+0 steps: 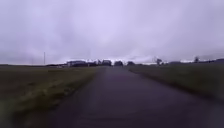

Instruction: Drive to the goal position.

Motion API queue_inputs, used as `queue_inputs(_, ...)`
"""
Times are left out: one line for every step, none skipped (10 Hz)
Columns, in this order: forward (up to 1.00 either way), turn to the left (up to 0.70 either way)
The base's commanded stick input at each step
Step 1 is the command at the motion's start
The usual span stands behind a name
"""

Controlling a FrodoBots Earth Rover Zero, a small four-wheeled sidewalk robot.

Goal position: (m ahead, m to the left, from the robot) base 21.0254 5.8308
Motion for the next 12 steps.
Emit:
queue_inputs(1.00, 0.00)
queue_inputs(1.00, 0.00)
queue_inputs(1.00, 0.00)
queue_inputs(1.00, 0.00)
queue_inputs(1.00, 0.00)
queue_inputs(1.00, 0.00)
queue_inputs(1.00, 0.00)
queue_inputs(1.00, 0.00)
queue_inputs(1.00, 0.00)
queue_inputs(1.00, 0.00)
queue_inputs(1.00, 0.00)
queue_inputs(1.00, 0.00)
